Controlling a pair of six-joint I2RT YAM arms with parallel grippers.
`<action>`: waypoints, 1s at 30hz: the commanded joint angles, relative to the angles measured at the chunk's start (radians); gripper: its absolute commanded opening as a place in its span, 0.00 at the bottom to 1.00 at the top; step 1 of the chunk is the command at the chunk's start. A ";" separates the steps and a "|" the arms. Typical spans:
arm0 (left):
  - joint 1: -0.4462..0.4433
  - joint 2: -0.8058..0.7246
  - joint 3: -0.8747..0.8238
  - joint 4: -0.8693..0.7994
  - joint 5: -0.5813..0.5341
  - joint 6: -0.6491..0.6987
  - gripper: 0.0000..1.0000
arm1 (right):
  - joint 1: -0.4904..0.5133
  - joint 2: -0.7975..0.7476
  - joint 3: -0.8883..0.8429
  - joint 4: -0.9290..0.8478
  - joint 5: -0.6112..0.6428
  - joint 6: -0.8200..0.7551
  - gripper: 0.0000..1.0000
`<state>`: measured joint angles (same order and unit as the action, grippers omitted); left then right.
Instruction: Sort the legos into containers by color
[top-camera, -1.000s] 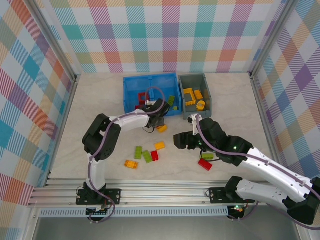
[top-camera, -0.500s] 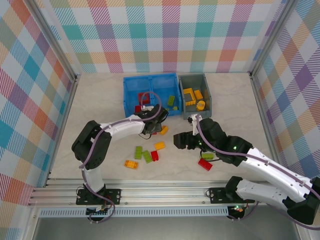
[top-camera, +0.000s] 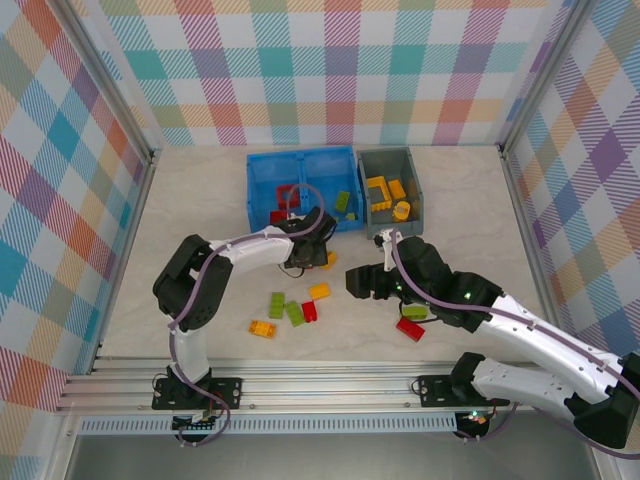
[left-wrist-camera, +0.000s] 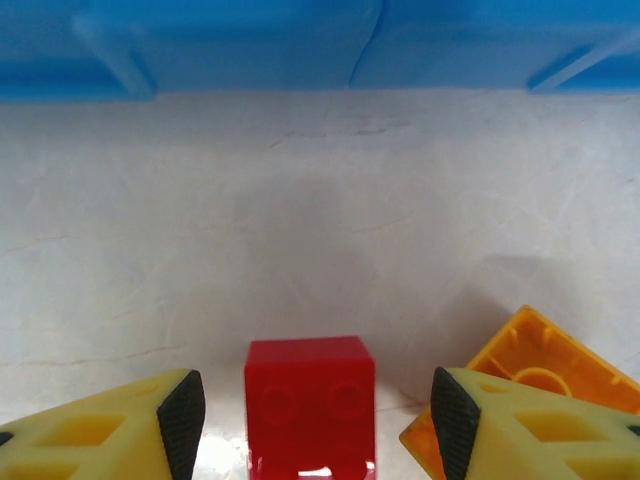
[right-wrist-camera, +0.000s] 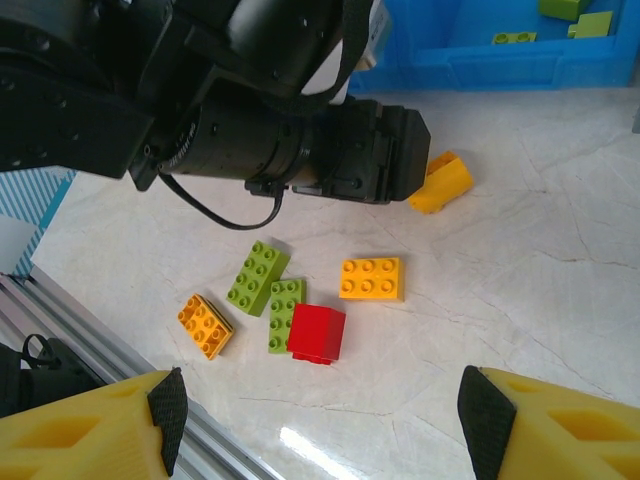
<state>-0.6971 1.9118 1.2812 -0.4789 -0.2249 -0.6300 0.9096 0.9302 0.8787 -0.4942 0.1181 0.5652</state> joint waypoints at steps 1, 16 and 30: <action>0.007 0.040 0.024 -0.033 0.036 0.029 0.60 | 0.005 -0.019 -0.009 0.015 -0.009 0.009 0.74; 0.002 -0.029 -0.082 -0.034 -0.013 -0.019 0.40 | 0.005 -0.003 -0.011 0.036 -0.020 0.010 0.74; 0.042 -0.221 -0.007 -0.192 -0.113 0.039 0.30 | 0.048 0.078 0.049 0.093 -0.060 -0.053 0.73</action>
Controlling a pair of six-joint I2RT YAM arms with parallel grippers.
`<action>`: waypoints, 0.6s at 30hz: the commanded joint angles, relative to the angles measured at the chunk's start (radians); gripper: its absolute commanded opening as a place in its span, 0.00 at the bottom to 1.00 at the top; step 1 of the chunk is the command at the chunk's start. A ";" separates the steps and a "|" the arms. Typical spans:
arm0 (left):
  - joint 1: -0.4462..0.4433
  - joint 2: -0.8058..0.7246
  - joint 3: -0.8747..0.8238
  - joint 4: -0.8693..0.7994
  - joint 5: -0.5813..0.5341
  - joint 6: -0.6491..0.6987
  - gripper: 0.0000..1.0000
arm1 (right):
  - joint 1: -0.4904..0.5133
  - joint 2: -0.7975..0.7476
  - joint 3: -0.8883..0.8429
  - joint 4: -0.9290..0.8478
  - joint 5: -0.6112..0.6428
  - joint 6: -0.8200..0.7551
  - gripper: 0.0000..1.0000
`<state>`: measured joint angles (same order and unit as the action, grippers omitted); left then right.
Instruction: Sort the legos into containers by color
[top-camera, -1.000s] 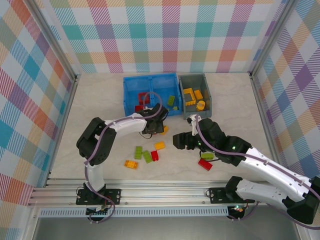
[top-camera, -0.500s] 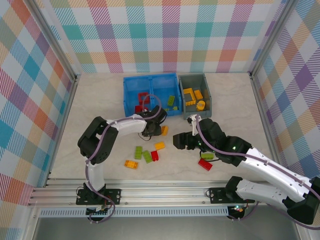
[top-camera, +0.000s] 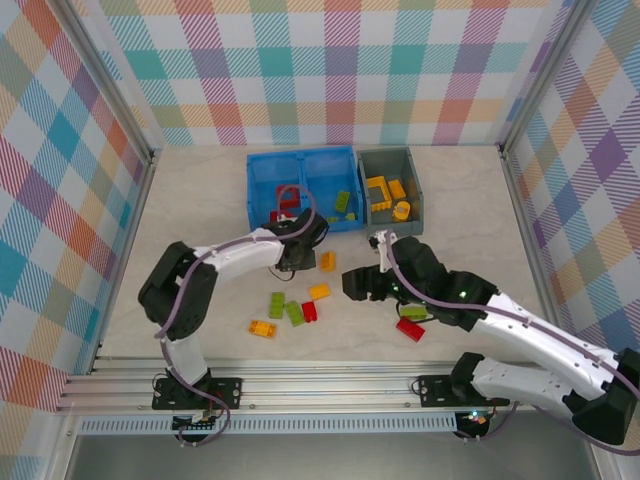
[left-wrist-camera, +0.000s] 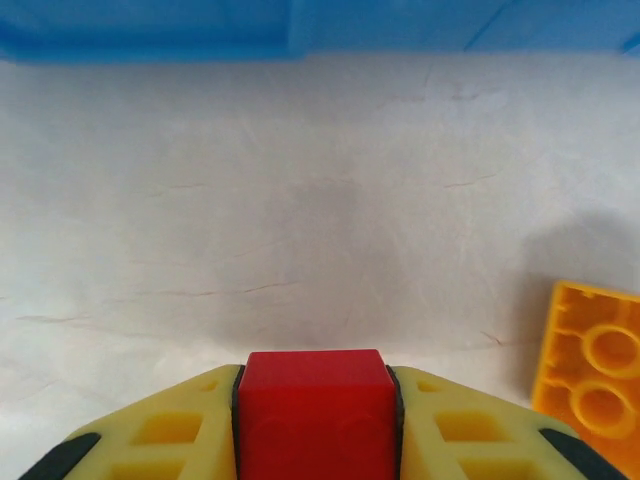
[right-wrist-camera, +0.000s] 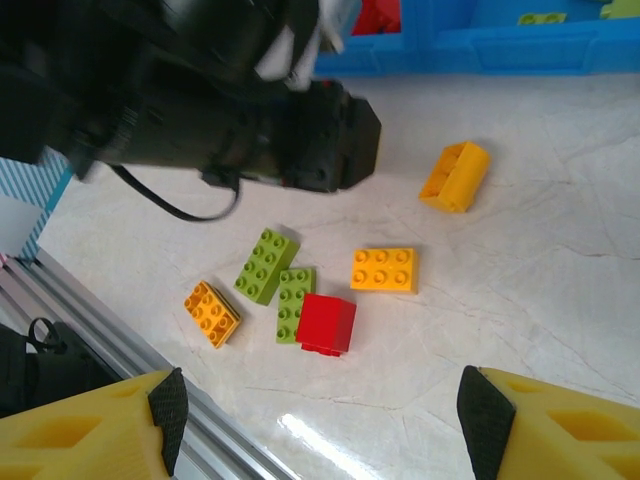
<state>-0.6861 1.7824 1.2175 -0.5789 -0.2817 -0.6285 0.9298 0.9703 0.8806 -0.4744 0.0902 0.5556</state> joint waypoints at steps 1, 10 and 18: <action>0.056 -0.101 0.081 -0.113 -0.049 0.054 0.30 | 0.046 0.068 0.072 0.092 -0.026 -0.062 0.73; 0.282 0.057 0.355 -0.187 0.042 0.212 0.30 | 0.095 0.251 0.161 0.239 0.120 -0.075 0.71; 0.358 0.274 0.570 -0.203 0.104 0.224 0.32 | 0.096 0.289 0.170 0.241 0.111 -0.053 0.71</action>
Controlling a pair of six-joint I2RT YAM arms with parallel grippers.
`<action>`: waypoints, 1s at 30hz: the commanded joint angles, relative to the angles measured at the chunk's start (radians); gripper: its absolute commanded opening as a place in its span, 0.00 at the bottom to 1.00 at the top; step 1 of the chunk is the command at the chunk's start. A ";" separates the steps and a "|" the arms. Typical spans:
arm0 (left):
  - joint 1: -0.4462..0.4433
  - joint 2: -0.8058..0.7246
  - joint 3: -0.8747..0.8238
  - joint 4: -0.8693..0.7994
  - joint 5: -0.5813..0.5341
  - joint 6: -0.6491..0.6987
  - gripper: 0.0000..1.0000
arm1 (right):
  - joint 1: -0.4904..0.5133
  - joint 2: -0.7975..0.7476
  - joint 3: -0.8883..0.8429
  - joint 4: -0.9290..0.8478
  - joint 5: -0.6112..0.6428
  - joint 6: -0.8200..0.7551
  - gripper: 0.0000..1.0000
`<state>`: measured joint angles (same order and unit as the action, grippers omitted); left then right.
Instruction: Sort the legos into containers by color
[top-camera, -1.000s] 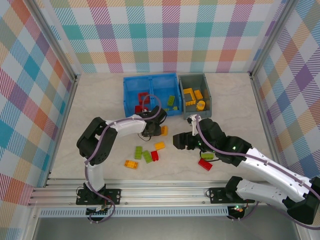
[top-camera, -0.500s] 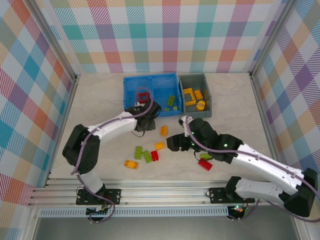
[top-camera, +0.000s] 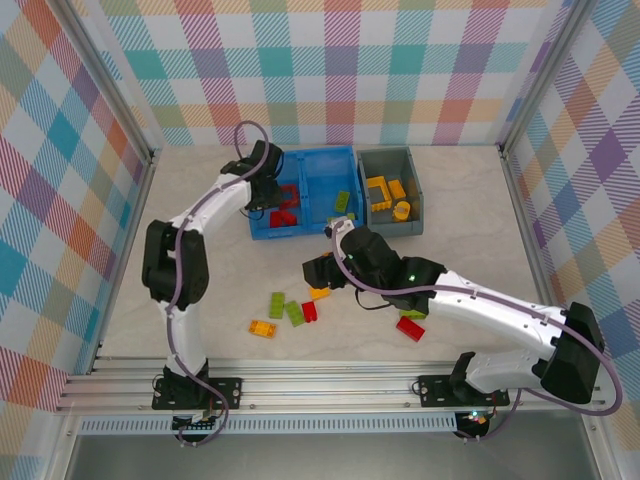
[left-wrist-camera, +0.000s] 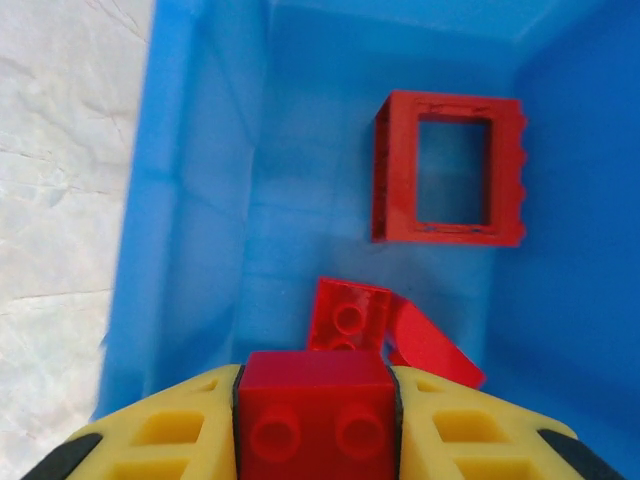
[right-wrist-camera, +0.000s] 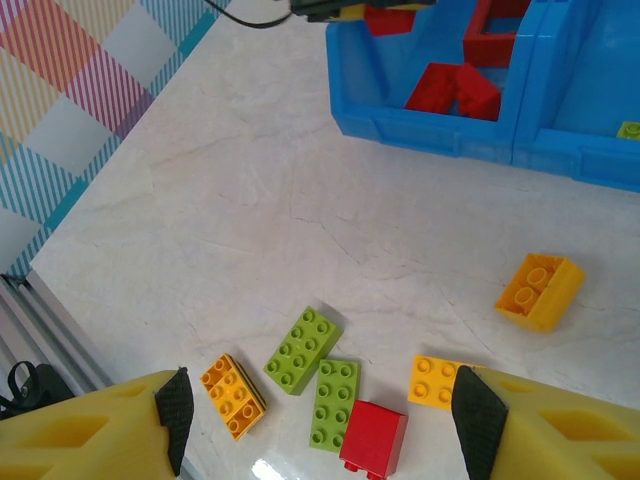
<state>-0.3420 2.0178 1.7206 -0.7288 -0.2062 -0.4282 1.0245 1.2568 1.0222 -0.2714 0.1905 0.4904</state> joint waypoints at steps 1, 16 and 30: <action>0.015 0.064 0.098 -0.059 0.025 0.027 0.32 | 0.001 0.002 0.023 0.036 0.009 0.015 0.71; 0.014 0.271 0.294 -0.126 -0.062 0.001 0.40 | 0.000 0.020 0.021 0.046 -0.002 0.021 0.71; -0.053 -0.042 0.195 -0.120 -0.075 -0.087 0.58 | -0.013 -0.010 -0.040 -0.133 0.123 0.103 0.70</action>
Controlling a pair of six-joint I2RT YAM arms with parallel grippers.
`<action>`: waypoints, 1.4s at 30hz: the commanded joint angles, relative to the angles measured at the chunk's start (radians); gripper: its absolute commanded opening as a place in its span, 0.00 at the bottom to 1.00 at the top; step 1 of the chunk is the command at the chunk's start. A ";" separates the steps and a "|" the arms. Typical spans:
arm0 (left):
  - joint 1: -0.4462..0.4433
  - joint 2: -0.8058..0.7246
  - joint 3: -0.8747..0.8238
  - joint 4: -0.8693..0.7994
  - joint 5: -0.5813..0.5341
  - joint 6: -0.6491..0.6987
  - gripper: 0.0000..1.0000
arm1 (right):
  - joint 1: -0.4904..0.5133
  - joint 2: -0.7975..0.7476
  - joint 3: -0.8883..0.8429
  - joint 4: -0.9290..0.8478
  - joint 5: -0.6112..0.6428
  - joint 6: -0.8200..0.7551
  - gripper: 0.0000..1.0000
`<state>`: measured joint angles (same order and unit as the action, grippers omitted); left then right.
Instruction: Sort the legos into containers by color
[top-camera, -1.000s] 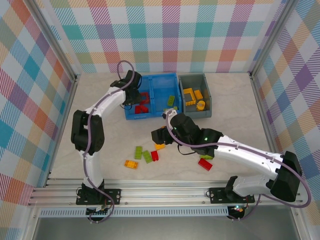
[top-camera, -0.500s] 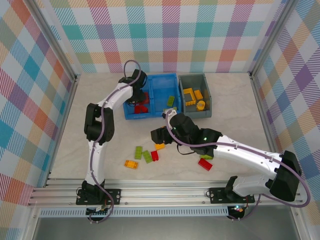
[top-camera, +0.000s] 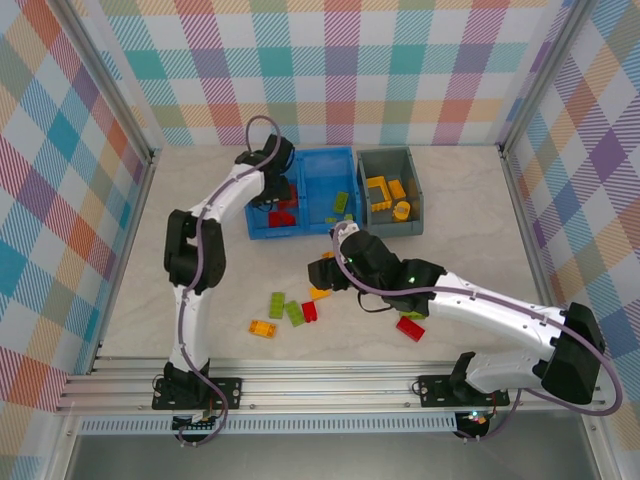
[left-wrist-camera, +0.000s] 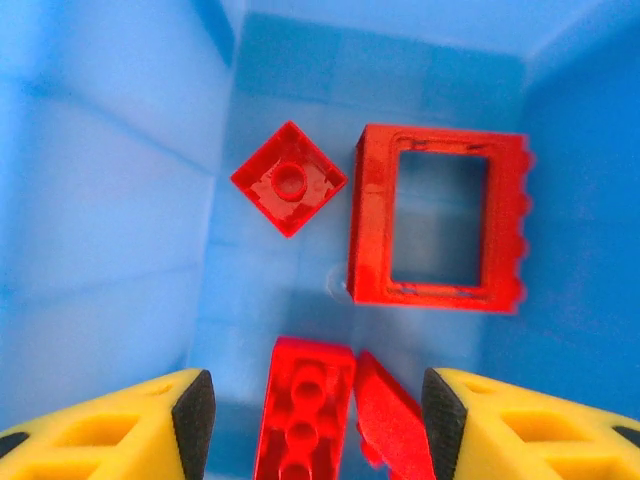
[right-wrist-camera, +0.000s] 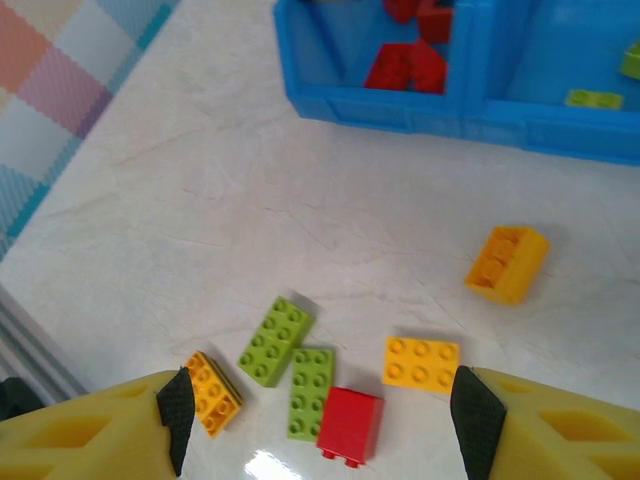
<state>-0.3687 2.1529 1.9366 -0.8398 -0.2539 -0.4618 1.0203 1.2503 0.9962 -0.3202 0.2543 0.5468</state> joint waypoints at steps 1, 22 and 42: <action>-0.037 -0.228 -0.056 0.007 -0.031 -0.068 0.58 | -0.012 0.015 -0.015 -0.108 0.064 0.063 0.70; -0.666 -1.240 -0.979 0.063 -0.175 -0.305 0.62 | -0.229 0.723 0.425 -0.246 -0.148 0.131 0.74; -0.690 -1.117 -0.853 0.171 -0.091 -0.230 0.62 | -0.245 0.347 0.269 -0.304 0.038 0.083 0.28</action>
<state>-1.0405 0.9882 1.0195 -0.7406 -0.3817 -0.7300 0.7967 1.7622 1.2842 -0.5903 0.2211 0.6792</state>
